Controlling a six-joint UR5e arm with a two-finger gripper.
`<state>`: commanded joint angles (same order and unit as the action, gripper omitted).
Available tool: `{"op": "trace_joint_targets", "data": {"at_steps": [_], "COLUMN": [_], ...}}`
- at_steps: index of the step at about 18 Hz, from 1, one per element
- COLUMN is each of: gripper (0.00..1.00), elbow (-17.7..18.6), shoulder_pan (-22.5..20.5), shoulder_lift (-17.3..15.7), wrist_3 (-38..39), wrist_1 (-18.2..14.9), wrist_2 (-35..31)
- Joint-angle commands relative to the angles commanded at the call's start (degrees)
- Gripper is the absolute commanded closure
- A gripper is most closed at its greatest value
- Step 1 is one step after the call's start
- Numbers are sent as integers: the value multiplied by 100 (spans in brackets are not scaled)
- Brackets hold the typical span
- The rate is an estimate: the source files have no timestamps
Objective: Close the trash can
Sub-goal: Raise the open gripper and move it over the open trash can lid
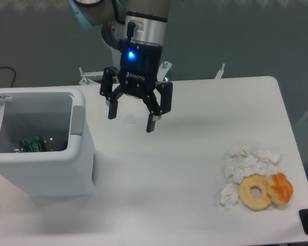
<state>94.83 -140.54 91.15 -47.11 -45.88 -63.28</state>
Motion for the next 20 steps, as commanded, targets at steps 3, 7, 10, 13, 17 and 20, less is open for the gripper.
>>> {"op": "trace_joint_targets", "data": {"at_steps": [3,7,10,13,17,20], "gripper": [0,0,0,0,0,0], "elbow": [-9,-9,-17,-53,-219,-500], "shoulder_pan": [35,79,386,737,1080,1134], "shoulder_lift": [-88,-141,-159,-211,-185,-203], "wrist_3": [315,914,1466,2572,3270,3699], "wrist_1": [9,9,0,0,9,9], "wrist_2": [0,0,0,9,44,236]}}
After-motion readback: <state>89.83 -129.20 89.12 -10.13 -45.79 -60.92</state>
